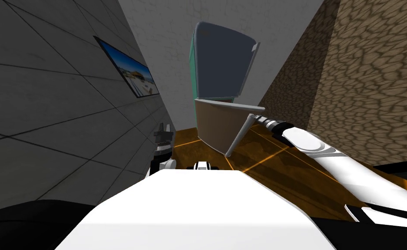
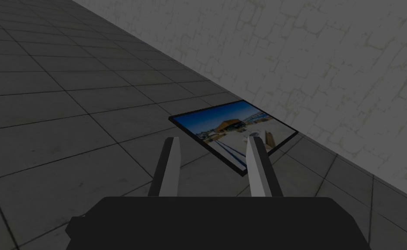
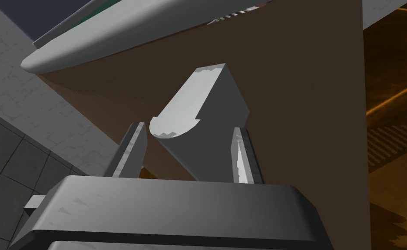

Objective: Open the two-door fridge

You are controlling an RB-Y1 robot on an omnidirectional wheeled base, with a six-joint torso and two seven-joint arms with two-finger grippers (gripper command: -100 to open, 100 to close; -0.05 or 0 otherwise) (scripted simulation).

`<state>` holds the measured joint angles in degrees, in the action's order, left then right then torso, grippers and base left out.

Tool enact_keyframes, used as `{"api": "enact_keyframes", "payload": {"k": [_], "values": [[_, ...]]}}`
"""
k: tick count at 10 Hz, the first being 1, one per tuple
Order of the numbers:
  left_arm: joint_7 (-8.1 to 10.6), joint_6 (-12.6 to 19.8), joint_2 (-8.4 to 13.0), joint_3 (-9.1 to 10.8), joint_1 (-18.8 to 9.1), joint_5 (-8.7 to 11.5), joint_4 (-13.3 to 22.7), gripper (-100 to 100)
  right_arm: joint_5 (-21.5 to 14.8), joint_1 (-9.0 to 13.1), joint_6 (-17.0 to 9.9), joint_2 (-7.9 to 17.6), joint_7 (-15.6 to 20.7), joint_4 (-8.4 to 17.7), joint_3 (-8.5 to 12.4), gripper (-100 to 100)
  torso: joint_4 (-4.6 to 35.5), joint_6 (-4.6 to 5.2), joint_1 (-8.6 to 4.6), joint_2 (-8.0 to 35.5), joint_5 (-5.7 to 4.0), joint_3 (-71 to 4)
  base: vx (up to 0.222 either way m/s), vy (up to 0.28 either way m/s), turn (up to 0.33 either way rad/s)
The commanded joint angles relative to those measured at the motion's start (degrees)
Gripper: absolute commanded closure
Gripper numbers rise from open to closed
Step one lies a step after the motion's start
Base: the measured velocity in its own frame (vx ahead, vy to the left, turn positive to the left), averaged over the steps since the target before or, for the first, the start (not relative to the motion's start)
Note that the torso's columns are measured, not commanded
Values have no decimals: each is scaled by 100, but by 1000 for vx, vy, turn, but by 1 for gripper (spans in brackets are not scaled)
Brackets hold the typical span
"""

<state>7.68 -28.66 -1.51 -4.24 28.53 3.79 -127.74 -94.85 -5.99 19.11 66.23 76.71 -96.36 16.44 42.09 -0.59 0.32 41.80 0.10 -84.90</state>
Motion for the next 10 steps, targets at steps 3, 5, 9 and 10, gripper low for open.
{"api": "enact_keyframes", "payload": {"k": [3,5,9,10], "values": [[0,0,-1,-1,-1,0,0,0,-28,-48,-34,33,-51,137,77,100,-3,6,18,10,-3,7,-75,230,-84],[0,0,-1,0,0,0,0,0,29,-20,78,213,-162,230,210,-100,-1,12,11,1,-2,2,-34,190,-103],[0,0,3,3,1,0,0,0,211,110,392,605,-405,299,426,-100,20,61,-54,50,-19,35,17,-29,-20],[0,0,3,2,1,0,0,0,161,50,332,553,-394,252,423,-100,22,60,-27,56,-9,38,10,-12,-8]]}}
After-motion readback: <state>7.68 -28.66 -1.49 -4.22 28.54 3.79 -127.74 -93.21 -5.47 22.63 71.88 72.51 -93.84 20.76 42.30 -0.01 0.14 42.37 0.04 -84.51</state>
